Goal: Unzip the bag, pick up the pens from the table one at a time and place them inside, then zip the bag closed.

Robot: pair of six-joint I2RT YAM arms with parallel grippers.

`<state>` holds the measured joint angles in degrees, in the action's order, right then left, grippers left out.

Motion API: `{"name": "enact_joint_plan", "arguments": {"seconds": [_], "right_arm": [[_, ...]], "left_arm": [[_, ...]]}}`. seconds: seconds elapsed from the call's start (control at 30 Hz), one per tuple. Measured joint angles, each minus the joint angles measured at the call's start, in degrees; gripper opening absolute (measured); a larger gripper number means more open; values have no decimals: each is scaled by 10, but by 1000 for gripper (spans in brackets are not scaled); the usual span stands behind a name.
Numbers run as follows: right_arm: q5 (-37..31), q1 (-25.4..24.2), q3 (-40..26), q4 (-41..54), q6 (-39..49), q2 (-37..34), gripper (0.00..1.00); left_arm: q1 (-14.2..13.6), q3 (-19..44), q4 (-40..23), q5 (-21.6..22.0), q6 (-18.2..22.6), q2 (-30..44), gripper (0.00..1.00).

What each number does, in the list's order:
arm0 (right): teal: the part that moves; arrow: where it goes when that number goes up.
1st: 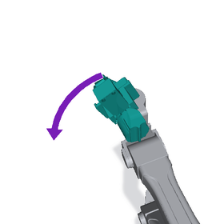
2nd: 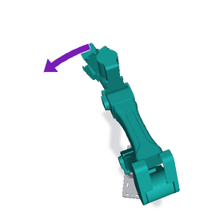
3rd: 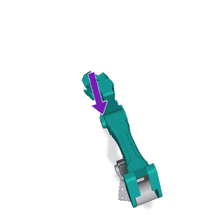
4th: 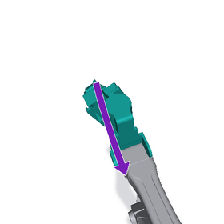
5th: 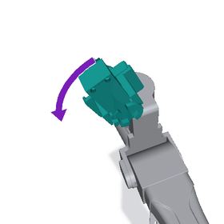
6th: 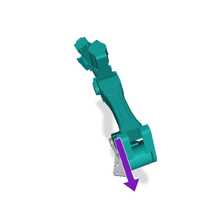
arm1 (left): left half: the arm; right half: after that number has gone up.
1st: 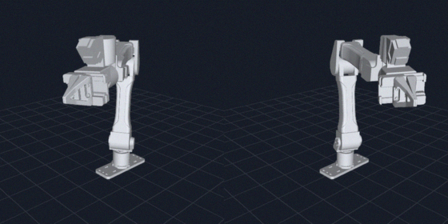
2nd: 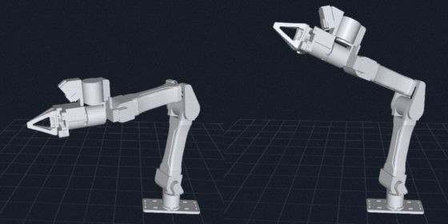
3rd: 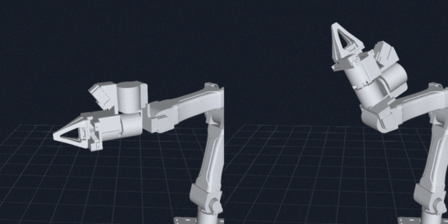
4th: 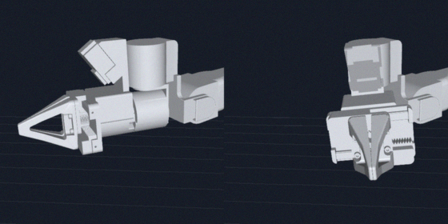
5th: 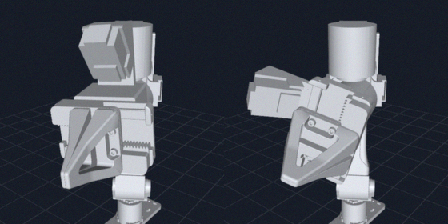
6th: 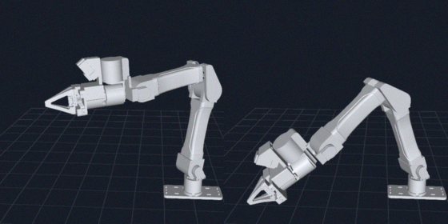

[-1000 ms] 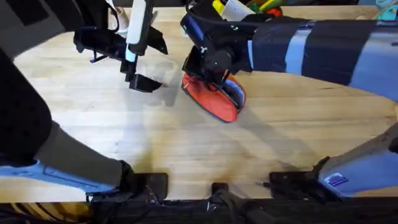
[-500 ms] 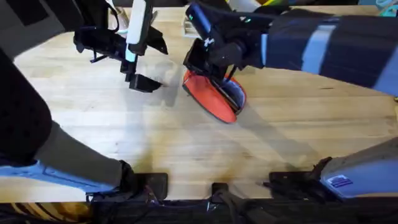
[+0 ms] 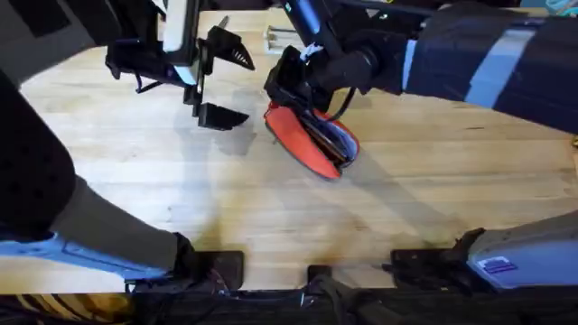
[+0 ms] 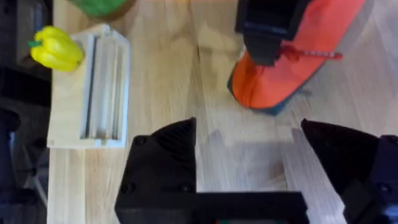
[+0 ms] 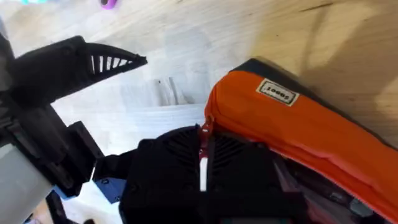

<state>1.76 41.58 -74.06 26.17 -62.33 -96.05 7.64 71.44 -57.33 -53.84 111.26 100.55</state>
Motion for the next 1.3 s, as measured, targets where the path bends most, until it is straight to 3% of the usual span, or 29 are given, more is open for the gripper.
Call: {"name": "enact_joint_plan", "arguments": {"seconds": [0.13, 0.3, 0.43, 0.57, 0.77, 1.23, 1.3], "right_arm": [[11, 0, 0, 0, 0, 0, 39], [14, 0, 0, 0, 0, 0, 30], [15, 0, 0, 0, 0, 0, 30], [16, 0, 0, 0, 0, 0, 31], [26, 0, 0, -6, 0, 0, 31], [31, 0, 0, -11, 0, 0, 31], [32, 0, 0, -11, 0, 0, 30]], "left_arm": [[-5, 0, -16, -36, 0, 0, 976], [-27, 0, -41, -51, 0, 0, 891], [-49, 0, -42, -50, 0, 0, 868], [-61, 0, -42, -40, -2, 0, 773], [-67, 0, -41, -14, -5, 1, 738], [-69, 1, -22, -6, -7, 59, 729], [-69, 1, -23, -6, -8, 59, 671]]}}
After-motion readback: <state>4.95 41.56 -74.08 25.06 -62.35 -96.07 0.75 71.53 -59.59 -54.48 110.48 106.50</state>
